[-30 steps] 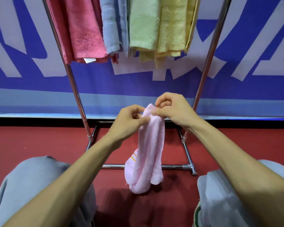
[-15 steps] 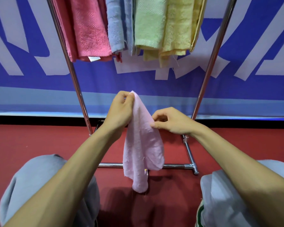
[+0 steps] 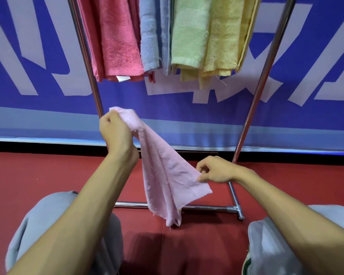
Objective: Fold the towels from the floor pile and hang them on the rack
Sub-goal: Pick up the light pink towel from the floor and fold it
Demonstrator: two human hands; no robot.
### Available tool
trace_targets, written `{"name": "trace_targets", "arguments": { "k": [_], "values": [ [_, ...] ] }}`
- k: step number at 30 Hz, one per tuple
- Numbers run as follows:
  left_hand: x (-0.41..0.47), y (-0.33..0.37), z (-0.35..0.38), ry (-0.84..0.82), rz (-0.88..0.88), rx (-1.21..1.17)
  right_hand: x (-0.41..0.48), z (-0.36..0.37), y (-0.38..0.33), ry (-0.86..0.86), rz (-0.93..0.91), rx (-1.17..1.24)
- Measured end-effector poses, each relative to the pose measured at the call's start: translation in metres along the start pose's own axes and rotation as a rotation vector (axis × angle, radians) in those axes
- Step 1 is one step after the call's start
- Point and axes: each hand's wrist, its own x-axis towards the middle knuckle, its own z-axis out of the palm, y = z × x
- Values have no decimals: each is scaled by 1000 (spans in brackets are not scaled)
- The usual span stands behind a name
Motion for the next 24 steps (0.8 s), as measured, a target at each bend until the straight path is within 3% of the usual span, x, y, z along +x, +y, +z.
{"name": "trace_targets", "arguments": {
  "k": [4,8,12,16,18,21,24],
  "values": [
    [3,1,-5,73,-187,-101,-2,6,5,-40,66,44],
    [6,3,-9,104,-334,-94,-9,-3,-2,75,53,357],
    [-1,2,-10,36,-318,-92,-19,-27,-26,225,-107,532],
    [-8,2,-9,-77,-313,-49,-28,-40,-37,250,-159,700],
    [-12,0,-7,-135,-320,-20,-30,-43,-38,325,-154,612],
    [-16,-5,-4,-204,-301,15,-28,-42,-37,493,-96,256],
    [-17,-12,0,-237,-299,59,-28,-38,-36,547,-93,92]
  ]
}}
